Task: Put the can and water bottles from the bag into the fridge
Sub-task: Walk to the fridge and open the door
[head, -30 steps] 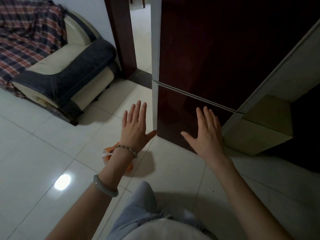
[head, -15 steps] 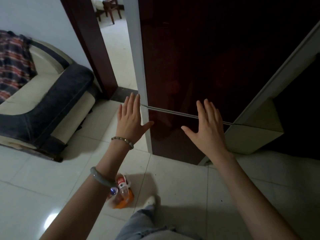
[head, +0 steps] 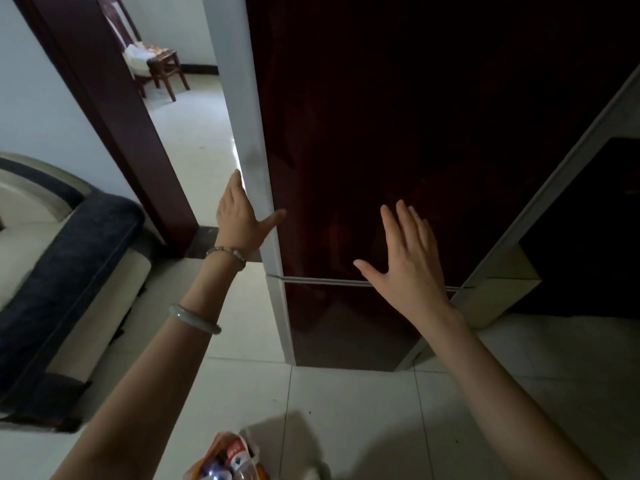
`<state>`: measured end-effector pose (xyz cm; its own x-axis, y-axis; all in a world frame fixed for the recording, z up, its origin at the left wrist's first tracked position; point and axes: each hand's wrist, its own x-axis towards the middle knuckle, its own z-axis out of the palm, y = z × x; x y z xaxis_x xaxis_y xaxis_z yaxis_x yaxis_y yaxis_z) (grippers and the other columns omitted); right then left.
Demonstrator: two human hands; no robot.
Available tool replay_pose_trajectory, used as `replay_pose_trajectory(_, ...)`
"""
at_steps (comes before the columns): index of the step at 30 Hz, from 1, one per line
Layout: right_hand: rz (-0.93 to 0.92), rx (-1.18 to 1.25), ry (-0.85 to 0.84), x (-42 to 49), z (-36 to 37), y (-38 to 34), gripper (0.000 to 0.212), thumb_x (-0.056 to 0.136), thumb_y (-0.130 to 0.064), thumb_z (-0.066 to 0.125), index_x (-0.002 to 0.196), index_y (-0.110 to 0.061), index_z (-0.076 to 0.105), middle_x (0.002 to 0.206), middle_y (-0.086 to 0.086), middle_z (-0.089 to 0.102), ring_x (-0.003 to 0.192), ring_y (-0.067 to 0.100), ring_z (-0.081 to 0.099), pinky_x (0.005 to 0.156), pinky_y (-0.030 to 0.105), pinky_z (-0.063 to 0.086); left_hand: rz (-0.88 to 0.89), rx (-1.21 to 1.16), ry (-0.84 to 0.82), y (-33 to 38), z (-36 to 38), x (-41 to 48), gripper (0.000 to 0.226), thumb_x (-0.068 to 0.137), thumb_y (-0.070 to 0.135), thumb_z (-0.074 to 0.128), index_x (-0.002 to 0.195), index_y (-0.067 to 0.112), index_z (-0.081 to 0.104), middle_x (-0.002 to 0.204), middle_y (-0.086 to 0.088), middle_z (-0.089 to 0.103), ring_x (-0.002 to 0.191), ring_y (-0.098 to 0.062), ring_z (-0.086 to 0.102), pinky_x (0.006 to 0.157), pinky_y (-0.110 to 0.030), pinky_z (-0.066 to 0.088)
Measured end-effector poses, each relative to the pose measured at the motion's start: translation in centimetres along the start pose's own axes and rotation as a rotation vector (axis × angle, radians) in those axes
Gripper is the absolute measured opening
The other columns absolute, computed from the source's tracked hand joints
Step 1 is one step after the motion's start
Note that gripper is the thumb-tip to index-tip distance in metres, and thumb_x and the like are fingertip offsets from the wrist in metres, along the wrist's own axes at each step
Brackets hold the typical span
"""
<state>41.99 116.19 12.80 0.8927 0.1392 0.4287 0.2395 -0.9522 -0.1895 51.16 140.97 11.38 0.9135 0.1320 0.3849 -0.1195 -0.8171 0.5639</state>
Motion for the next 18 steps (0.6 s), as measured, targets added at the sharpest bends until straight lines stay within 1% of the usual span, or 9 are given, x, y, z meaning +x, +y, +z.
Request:
replay_pose_trajectory(2,0.007,-0.013,0.01,0.8,0.0,-0.2,0.086,0.079,-0.046,0.065,0.143,-0.005,0.025,0.149,0.022,0.026,0.139,0.035,0.021,0.113,0.047,0.016,-0.069,-0.163,-0.02,-0.4,0.7,2.3,0.098,0.076,0.041,0.07,0.142,-0.003,0.014,0.149,-0.021,0.022,0.138,-0.032,0.022,0.114,-0.039,0.019)
replay_pose_trajectory(4,0.022,-0.018,0.014,1.4,0.0,-0.3,0.085,0.079,-0.046,0.066,0.143,-0.005,0.025,0.149,0.023,0.027,0.139,0.036,0.022,0.113,0.048,0.017,-0.094,-0.314,-0.021,-0.7,1.3,4.0,0.094,0.073,0.045,0.071,0.138,-0.002,0.023,0.142,-0.019,0.034,0.131,-0.028,0.034,0.111,-0.039,0.028)
replay_pose_trajectory(6,0.036,-0.024,0.009,1.7,0.0,-0.3,0.085,0.079,-0.046,0.065,0.143,-0.005,0.025,0.149,0.022,0.027,0.139,0.035,0.022,0.113,0.048,0.017,-0.104,-0.422,-0.007,-0.7,1.7,4.9,0.082,0.074,0.037,0.073,0.132,0.0,0.029,0.134,-0.015,0.041,0.123,-0.019,0.041,0.105,-0.029,0.034)
replay_pose_trajectory(7,0.042,-0.027,0.004,1.9,0.1,-0.2,0.085,0.079,-0.046,0.065,0.143,-0.005,0.025,0.149,0.022,0.027,0.139,0.035,0.022,0.113,0.047,0.017,-0.102,-0.437,-0.001,-0.9,1.7,5.1,0.077,0.075,0.034,0.073,0.13,0.0,0.031,0.131,-0.015,0.043,0.119,-0.017,0.042,0.101,-0.025,0.035)
replay_pose_trajectory(9,0.046,-0.03,-0.004,1.9,0.0,-0.3,0.085,0.079,-0.046,0.065,0.143,-0.005,0.025,0.149,0.022,0.027,0.139,0.035,0.021,0.113,0.047,0.016,-0.079,-0.422,0.023,-1.5,2.0,5.3,0.073,0.075,0.033,0.074,0.126,-0.001,0.034,0.126,-0.016,0.046,0.115,-0.019,0.046,0.098,-0.027,0.039)
replay_pose_trajectory(11,0.049,-0.035,-0.012,1.9,0.1,-0.5,0.085,0.079,-0.046,0.065,0.143,-0.005,0.026,0.149,0.022,0.027,0.139,0.035,0.022,0.113,0.048,0.017,-0.064,-0.409,0.019,-1.9,2.0,5.3,0.074,0.074,0.037,0.074,0.125,0.0,0.035,0.124,-0.016,0.048,0.114,-0.022,0.048,0.097,-0.032,0.041)
replay_pose_trajectory(16,0.049,-0.036,-0.028,1.5,0.1,-1.0,0.086,0.078,-0.046,0.066,0.142,-0.005,0.026,0.149,0.022,0.028,0.139,0.035,0.023,0.113,0.048,0.018,-0.066,-0.429,0.051,-1.6,2.1,5.4,0.077,0.071,0.04,0.075,0.124,0.0,0.036,0.124,-0.015,0.048,0.115,-0.022,0.048,0.098,-0.031,0.041)
replay_pose_trajectory(18,0.051,-0.041,-0.032,1.1,-0.1,-1.3,0.086,0.078,-0.046,0.067,0.142,-0.005,0.027,0.149,0.021,0.028,0.138,0.035,0.024,0.113,0.047,0.018,-0.07,-0.426,0.048,-1.4,2.1,5.3,0.081,0.069,0.045,0.074,0.125,0.001,0.036,0.125,-0.014,0.048,0.115,-0.023,0.048,0.099,-0.035,0.042)
